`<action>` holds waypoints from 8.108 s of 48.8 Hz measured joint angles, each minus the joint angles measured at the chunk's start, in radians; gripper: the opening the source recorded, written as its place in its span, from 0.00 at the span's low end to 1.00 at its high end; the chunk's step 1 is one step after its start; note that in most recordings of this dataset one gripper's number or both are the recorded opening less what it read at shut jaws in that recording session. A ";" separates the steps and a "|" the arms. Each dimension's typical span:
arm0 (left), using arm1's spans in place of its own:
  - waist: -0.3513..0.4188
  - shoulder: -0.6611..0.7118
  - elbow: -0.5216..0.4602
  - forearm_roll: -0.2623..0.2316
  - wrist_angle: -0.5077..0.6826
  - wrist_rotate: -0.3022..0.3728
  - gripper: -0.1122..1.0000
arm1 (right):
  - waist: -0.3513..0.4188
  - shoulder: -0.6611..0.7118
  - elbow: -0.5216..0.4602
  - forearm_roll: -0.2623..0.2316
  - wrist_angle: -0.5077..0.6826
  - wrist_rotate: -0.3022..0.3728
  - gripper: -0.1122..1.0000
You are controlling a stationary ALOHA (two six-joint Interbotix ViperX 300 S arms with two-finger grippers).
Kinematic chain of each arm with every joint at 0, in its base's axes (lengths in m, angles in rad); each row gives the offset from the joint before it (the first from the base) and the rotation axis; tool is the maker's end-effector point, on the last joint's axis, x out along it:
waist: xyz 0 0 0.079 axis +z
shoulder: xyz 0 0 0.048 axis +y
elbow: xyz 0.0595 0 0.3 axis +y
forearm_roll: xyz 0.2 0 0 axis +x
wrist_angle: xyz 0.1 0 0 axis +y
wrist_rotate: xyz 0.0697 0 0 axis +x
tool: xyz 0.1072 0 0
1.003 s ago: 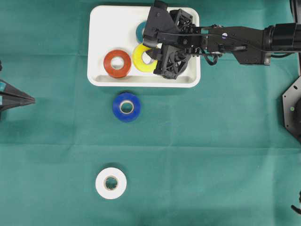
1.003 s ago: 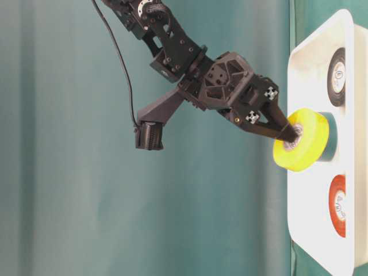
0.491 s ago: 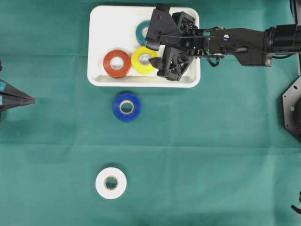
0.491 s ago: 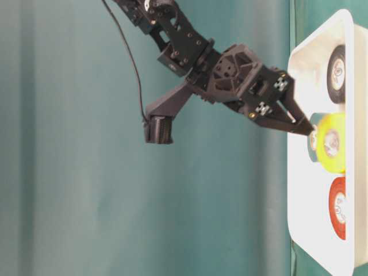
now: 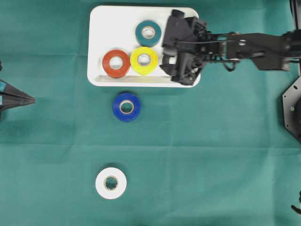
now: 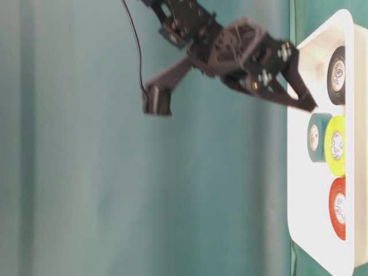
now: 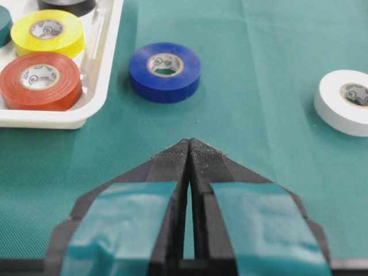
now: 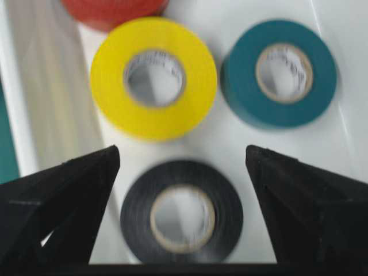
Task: Put the tape into the white case with the right arm.
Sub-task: 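Release the yellow roll and retract the right gripper right, then reach the right gripper down-left to the white tape roll, then grip the white roll through its core with the right gripper, then lift the white roll and lower it into the tray's upper-left corner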
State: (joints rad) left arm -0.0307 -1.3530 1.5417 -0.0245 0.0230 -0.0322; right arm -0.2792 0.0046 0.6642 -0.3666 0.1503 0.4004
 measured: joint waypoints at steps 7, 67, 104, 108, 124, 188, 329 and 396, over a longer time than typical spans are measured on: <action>-0.002 0.000 -0.002 0.000 0.000 -0.002 0.10 | 0.000 -0.100 0.109 -0.020 -0.038 -0.002 0.65; -0.002 0.000 0.000 0.000 0.000 -0.002 0.10 | 0.032 -0.778 0.660 -0.023 -0.060 0.011 0.65; 0.000 0.000 0.000 0.000 0.000 -0.002 0.10 | 0.465 -0.761 0.667 -0.006 -0.061 0.109 0.60; -0.002 0.000 0.000 -0.002 0.000 0.000 0.10 | 0.466 -0.742 0.667 -0.012 -0.067 0.109 0.57; 0.000 0.000 0.000 0.000 0.000 0.000 0.10 | 0.466 -0.546 0.584 -0.049 -0.161 0.104 0.56; 0.000 0.000 0.002 -0.002 0.000 0.000 0.10 | 0.515 0.285 -0.259 -0.114 -0.195 0.101 0.56; -0.005 0.000 0.002 -0.002 -0.003 -0.002 0.10 | 0.575 0.443 -0.586 -0.089 0.167 0.239 0.12; -0.003 0.000 0.002 0.000 -0.003 -0.002 0.10 | 0.135 0.301 -0.541 -0.118 0.313 0.227 0.12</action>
State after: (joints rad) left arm -0.0337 -1.3530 1.5432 -0.0245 0.0199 -0.0337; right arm -0.1442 0.3053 0.1227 -0.4847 0.4633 0.6274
